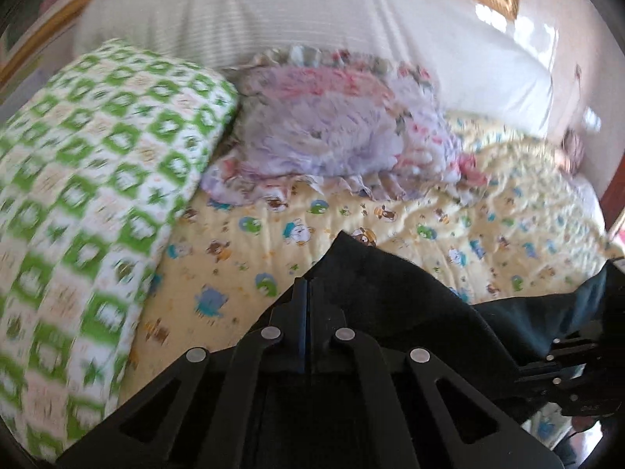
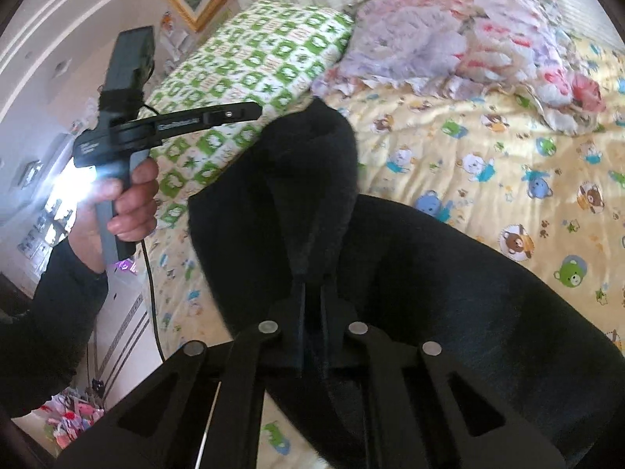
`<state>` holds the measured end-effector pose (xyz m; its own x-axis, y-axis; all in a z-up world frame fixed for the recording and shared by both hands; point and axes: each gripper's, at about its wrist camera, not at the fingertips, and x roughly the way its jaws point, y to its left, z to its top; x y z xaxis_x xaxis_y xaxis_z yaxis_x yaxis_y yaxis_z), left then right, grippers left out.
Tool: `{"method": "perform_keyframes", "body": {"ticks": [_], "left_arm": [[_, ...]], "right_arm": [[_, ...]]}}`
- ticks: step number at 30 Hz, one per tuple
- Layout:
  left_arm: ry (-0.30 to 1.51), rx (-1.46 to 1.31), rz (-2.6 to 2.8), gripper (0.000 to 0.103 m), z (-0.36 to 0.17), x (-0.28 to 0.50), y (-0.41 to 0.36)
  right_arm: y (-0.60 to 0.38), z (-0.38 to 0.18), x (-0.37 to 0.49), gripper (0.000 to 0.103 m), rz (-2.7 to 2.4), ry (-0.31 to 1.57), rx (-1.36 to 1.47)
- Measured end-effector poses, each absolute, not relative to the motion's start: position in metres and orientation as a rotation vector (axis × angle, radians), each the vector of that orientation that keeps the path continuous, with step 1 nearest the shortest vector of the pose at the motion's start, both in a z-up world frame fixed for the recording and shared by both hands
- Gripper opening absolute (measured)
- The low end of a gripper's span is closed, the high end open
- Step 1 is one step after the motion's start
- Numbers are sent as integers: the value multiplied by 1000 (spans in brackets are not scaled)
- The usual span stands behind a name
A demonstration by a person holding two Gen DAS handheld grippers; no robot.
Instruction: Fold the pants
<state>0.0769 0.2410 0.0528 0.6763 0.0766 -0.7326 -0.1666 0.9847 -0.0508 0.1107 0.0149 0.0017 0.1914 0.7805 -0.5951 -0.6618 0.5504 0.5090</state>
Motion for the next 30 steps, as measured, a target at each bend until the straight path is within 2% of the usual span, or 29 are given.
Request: {"method": "perform_keyframes", "body": {"ticks": [7, 8, 10, 11, 17, 22, 23, 24, 25, 26, 30], "left_arm": [[822, -224, 98, 0, 48, 37, 249], [823, -238, 80, 6, 50, 35, 248], [824, -296, 45, 46, 53, 39, 241], [825, -311, 42, 84, 53, 41, 237], [817, -327, 122, 90, 53, 74, 184], [933, -297, 259, 87, 28, 122, 164], [944, -298, 269, 74, 25, 126, 166], [960, -305, 279, 38, 21, 129, 169], [983, -329, 269, 18, 17, 131, 174], [999, -365, 246, 6, 14, 131, 179], [923, -360, 251, 4, 24, 105, 188]], "right_arm": [[39, 11, 72, 7, 1086, 871, -36], [42, 10, 69, 7, 1086, 868, -69], [48, 8, 65, 7, 1084, 866, -113], [50, 7, 64, 7, 1083, 866, -121], [50, 0, 63, 7, 1078, 871, -118], [51, 2, 58, 7, 1088, 859, -132], [50, 4, 57, 7, 1094, 851, -132], [49, 4, 57, 7, 1097, 847, -129], [47, 5, 57, 7, 1101, 842, -124], [46, 6, 57, 7, 1102, 837, -119], [39, 9, 55, 7, 1107, 818, -104]]}}
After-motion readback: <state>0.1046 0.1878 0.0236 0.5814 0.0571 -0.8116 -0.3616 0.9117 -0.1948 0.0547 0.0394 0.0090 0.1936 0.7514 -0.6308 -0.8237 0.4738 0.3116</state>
